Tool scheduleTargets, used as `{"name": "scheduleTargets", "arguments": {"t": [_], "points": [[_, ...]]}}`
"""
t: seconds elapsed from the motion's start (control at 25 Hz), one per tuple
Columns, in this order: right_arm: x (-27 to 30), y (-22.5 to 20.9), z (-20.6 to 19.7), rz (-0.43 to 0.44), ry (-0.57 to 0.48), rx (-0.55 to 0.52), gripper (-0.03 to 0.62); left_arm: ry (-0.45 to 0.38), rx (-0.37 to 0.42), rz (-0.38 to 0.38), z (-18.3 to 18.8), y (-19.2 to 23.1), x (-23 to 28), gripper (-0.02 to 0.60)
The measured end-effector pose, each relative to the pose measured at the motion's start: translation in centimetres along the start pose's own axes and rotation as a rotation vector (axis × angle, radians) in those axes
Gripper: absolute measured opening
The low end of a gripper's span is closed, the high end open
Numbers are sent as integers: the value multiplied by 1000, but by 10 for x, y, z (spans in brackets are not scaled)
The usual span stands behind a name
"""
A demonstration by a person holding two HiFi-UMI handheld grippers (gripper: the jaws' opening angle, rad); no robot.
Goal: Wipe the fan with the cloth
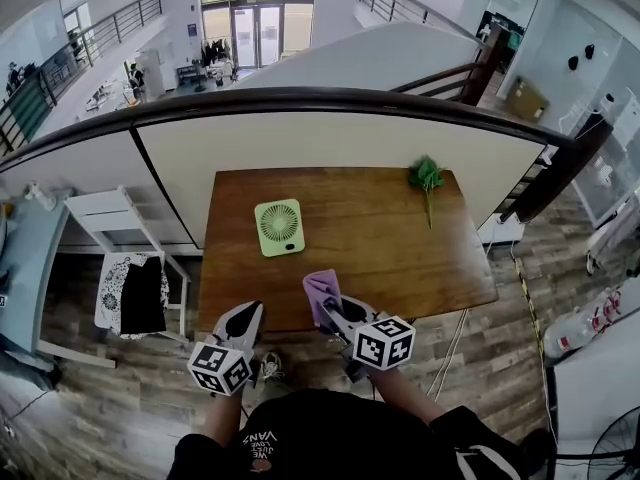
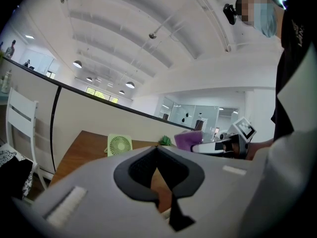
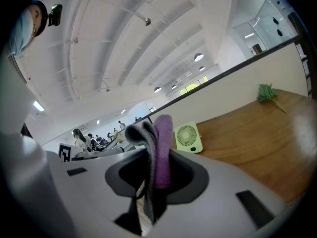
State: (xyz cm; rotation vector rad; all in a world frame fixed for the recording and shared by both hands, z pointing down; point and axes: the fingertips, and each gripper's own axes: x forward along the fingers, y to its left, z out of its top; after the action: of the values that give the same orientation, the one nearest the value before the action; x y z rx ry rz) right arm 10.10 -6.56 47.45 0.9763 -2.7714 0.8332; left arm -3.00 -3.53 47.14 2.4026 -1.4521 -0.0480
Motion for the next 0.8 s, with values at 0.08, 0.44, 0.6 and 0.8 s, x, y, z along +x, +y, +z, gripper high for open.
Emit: {"name": "scheduleTargets", "arguments": {"t": [0.08, 0.44, 0.6, 0.8], "points": [[-6, 4, -6, 6, 5, 1, 101, 7, 3, 4, -5, -8, -6, 11], [-22, 14, -34, 22, 49, -5, 100, 20, -9, 63, -22, -24, -29, 12], [-27, 14, -40, 23, 55, -4, 100, 22, -13, 80, -29, -30, -37, 12], [-31, 17, -44, 28, 59, -12, 100, 15, -26, 92, -35, -36, -43, 12]]}}
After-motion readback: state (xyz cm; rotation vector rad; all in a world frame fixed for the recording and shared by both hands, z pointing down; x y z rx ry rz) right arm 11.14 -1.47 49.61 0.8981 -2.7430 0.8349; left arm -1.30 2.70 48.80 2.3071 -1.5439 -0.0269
